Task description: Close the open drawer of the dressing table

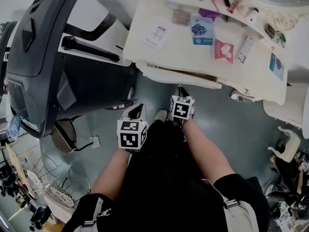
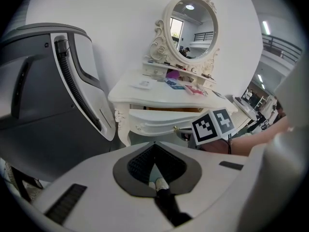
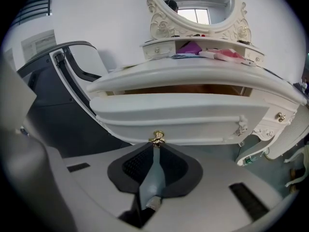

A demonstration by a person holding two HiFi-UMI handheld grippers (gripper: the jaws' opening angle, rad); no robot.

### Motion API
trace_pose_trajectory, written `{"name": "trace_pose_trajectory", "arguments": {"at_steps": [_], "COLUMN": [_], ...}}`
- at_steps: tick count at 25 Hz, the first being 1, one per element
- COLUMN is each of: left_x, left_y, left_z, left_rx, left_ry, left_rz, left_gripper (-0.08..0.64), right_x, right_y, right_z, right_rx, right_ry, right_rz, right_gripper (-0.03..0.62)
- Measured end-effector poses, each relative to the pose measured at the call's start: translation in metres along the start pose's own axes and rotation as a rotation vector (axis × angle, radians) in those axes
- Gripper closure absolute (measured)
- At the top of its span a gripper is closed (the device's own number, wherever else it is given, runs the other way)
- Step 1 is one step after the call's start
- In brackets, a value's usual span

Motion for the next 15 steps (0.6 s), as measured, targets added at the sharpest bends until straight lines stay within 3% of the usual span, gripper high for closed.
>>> {"name": "trace_pose_trajectory", "arguments": {"at_steps": [5, 15], "left_x": [0.001, 0.005], "left_y": [0.0, 0.003], "left_z": [-0.006, -0.018], "left_rx": [0.002, 0.014], "left_ry": [0.001, 0.012], "left_rz": [-0.004, 0.006], "left_gripper": [0.552, 0.552], "right_x": [0.016, 0.046], "right_y": [-0.008, -0.025], "right_z": [0.001, 0.006], "right_rx": [-0.03, -0.055], "right_ry": [0.014, -0.014], "right_rz": [0.019, 0.05], "right_gripper": [0.574, 0.581]}}
Point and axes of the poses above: the fingertips, and each gripper's own axes: y backward along the fingers, z to its right, x out of its top, the point moved 2 cm from there along y, backward along the fingers, and after that the axes turned 10 degrees about -z, right-handed, at the moved point
